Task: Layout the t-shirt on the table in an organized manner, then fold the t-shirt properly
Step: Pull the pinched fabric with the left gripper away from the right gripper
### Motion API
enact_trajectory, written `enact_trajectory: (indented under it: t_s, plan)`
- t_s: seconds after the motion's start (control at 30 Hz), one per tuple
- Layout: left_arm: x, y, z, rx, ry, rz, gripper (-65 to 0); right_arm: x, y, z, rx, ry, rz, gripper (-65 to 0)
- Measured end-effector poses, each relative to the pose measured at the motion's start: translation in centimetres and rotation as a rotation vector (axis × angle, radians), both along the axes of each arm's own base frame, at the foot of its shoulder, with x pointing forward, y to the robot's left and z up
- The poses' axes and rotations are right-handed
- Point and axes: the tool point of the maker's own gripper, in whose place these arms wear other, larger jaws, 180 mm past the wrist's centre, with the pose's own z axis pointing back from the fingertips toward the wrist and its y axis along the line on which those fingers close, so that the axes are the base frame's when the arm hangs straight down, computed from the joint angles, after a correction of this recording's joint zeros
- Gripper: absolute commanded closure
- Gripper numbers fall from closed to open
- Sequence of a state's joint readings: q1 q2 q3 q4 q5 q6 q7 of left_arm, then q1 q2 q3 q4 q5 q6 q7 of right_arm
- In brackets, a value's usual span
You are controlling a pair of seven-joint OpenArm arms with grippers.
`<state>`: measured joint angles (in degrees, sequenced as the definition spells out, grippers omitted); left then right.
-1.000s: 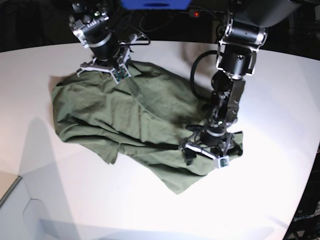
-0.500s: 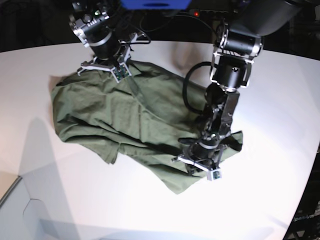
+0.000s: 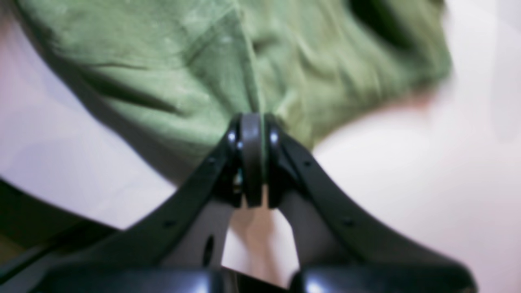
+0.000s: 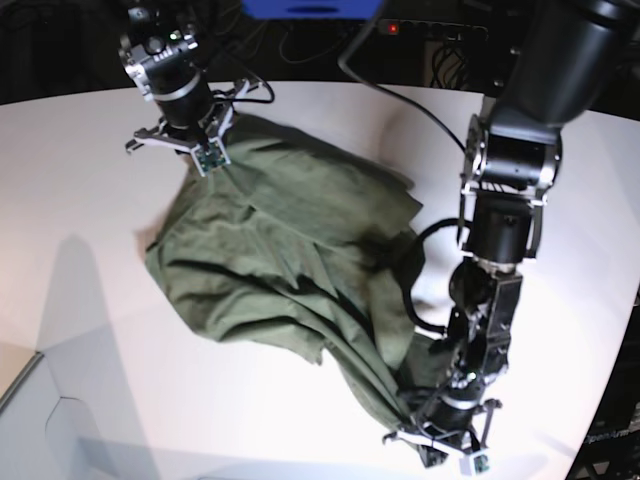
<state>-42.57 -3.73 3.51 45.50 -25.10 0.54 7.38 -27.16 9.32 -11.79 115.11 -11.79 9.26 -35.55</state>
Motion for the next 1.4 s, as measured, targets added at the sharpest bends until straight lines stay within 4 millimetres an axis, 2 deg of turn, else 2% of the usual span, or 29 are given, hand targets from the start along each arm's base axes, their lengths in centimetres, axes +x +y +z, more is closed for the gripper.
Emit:
enact_trajectory:
  t_s: [0.07,0.13,0.33,0.4,0.47,0.6,0.67,0.8,0.87,0.93,1.03,1.1,1.13,1.17,1.23,1.3,1.33,1.4]
  plan:
    - [0.8,0.0,1.7,0.002,-0.027,0.002,-0.4,0.3,-0.7,0.1,-0.008,-0.008,-0.017,0.0]
    - [1.4,-0.3,2.1,0.0,-0.024,0.0,-0.8,0.7,-1.7,0.4,-0.021,-0.019,-0.04,0.0]
    - [2.6,-0.5,-0.5,0.007,0.088,0.004,-2.7,1.1,-5.1,0.7,-0.079,-0.033,-0.096,0.0]
    - [3.1,-0.9,0.2,-0.002,0.051,0.019,-8.1,1.2,-5.8,0.8,-0.088,-0.036,-0.114,0.0]
    - [3.6,-1.0,1.4,-0.002,-0.008,0.038,-16.5,1.2,-6.2,0.9,-0.093,-0.038,-0.126,0.0]
    - [4.3,-2.2,1.7,0.093,-0.029,0.021,-32.5,1.1,-7.4,0.9,-0.107,-0.036,-0.156,0.0]
    - [4.1,-2.7,1.3,0.118,-0.036,0.01,-36.2,1.0,-7.4,0.9,-0.108,-0.033,-0.157,0.0]
    - [3.9,-1.7,0.2,0.116,-0.006,0.023,-42.4,1.2,-7.3,0.9,-0.107,-0.036,-0.156,0.0]
    - [3.4,-1.5,-0.4,0.108,0.014,0.017,-43.1,1.2,-7.3,1.0,-0.106,-0.037,-0.158,0.0]
    - [2.0,-1.4,-2.6,0.066,0.058,-0.005,-43.3,1.3,-7.3,1.0,-0.103,-0.038,-0.159,0.0]
    - [-2.3,-0.3,-8.0,-0.005,0.183,-0.007,-43.1,1.6,-7.3,1.1,-0.104,-0.04,-0.159,0.0]
    - [-5.3,-0.9,-10.5,-0.014,0.241,-0.039,-43.1,2.2,-7.1,1.5,-0.098,-0.06,-0.16,0.0]
    - [-6.8,-1.6,-11.0,-0.02,0.258,-0.067,-43.1,2.5,-6.9,1.7,-0.088,-0.074,-0.161,0.0]
    - [-7.8,-2.5,-10.6,-0.025,0.248,-0.098,-43.1,2.7,-6.6,1.8,-0.077,-0.079,-0.168,0.0]
    - [-9.8,-4.4,-8.5,-0.039,0.18,-0.158,-43.1,2.8,-6.0,1.8,-0.056,-0.078,-0.168,0.0]
    - [-12.2,-5.4,-7.0,0.007,0.136,-0.198,-43.1,2.9,-6.0,1.7,-0.064,-0.074,-0.165,0.0]
    - [-13.1,-5.4,-6.8,0.044,0.132,-0.204,-43.1,3.0,-5.7,1.8,-0.064,-0.076,-0.153,0.0]
    - [-16.3,-5.3,-7.7,0.182,0.152,-0.213,-43.1,3.2,-4.8,1.8,-0.05,-0.077,-0.131,0.0]
